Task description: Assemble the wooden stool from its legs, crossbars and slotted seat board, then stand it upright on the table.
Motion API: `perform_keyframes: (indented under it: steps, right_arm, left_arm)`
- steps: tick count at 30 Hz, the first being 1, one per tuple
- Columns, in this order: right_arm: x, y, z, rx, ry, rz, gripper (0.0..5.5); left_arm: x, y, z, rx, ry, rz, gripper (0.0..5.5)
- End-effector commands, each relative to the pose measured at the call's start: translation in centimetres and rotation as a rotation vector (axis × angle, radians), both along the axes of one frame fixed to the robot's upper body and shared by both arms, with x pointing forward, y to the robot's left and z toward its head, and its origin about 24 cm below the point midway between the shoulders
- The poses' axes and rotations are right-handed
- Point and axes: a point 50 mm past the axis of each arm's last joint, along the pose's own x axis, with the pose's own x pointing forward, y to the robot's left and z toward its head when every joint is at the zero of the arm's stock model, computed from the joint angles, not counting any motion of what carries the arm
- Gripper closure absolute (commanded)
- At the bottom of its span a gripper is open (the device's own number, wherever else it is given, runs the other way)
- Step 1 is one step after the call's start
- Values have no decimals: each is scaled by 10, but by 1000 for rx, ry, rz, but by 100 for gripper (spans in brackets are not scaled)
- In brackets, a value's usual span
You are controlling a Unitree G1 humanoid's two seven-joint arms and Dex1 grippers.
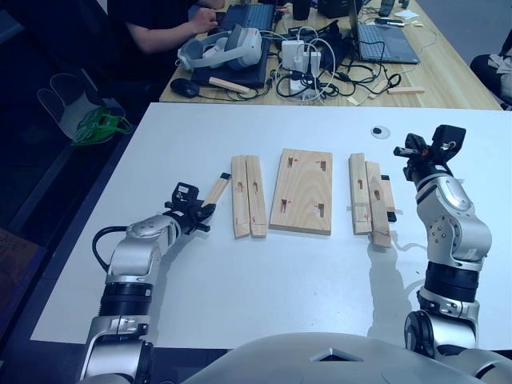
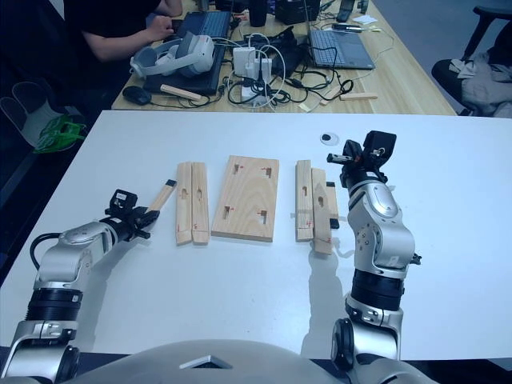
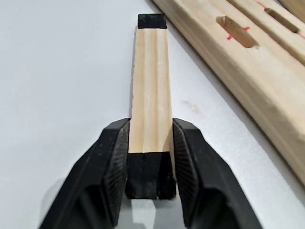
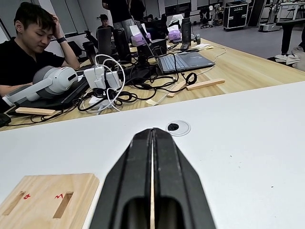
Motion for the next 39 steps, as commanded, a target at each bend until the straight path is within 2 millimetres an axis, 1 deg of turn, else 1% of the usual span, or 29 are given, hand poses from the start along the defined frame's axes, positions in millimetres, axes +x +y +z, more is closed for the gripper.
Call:
perform_keyframes:
  steps: [1, 2, 4, 5, 6, 8, 9, 10, 12, 14, 15, 16, 18, 20, 21, 23, 24, 26, 27, 30, 35, 39]
  right_arm:
    - [6, -2, 5, 1, -16, -12, 550]
    - [7, -2, 6, 0, -22, -13, 550]
    - [9, -3, 9, -10, -43, -14, 550]
    - [11, -2, 12, -23, -60, -5, 550]
    - [12, -1, 15, -37, -82, 20, 550]
    - [16, 12, 24, -31, -123, 143, 516]
    - [17, 20, 30, -4, -134, 220, 498]
    - [18, 28, 35, 24, -145, 292, 484]
    - [15, 47, 52, 120, -169, 488, 454]
    - [5, 65, 71, 222, -200, 707, 422]
    - [0, 72, 78, 262, -212, 784, 403]
    - [-3, 78, 85, 310, -224, 844, 390]
    - [-6, 84, 94, 405, -243, 891, 358]
    - [-7, 89, 99, 493, -258, 911, 327]
    - [-8, 91, 102, 545, -266, 925, 315]
    - [-10, 96, 107, 643, -282, 942, 277]
    - [-11, 97, 110, 689, -289, 947, 270]
    - [-8, 98, 115, 755, -293, 926, 233]
    - [-6, 98, 116, 770, -291, 915, 214]
    - [-3, 95, 121, 802, -292, 894, 211]
    - [-6, 96, 122, 825, -275, 908, 211]
    - [-7, 97, 118, 852, -239, 911, 274]
  left_arm:
    - [-50, 23, -59, 66, 303, 144, 422]
    - [-49, 25, -60, 72, 293, 159, 422]
    - [-42, 31, -53, 88, 228, 210, 422]
    - [-31, 33, -44, 77, 148, 249, 422]
    - [-17, 36, -29, 77, 48, 279, 422]
    - [13, 39, 11, 106, -193, 281, 422]
    - [24, 39, 30, 122, -297, 263, 422]
    - [33, 38, 46, 126, -380, 248, 422]
    - [51, 33, 81, 140, -559, 192, 422]
    - [65, 19, 119, 130, -743, 115, 422]
    - [69, 10, 133, 119, -818, 69, 422]
    - [71, -4, 147, 97, -895, 8, 422]
    - [69, -29, 163, 63, -1000, -108, 422]
    - [64, -51, 171, 38, -1068, -209, 422]
    - [59, -63, 172, 41, -1093, -281, 422]
    - [50, -84, 167, 32, -1110, -409, 422]
    - [46, -94, 164, 26, -1116, -467, 422]
    - [39, -107, 162, 22, -1138, -540, 422]
    - [37, -110, 161, 27, -1147, -559, 422]
    - [31, -117, 162, 44, -1181, -637, 422]
    - [26, -124, 162, 40, -1211, -684, 422]
    - [22, -129, 160, 14, -1205, -708, 422]
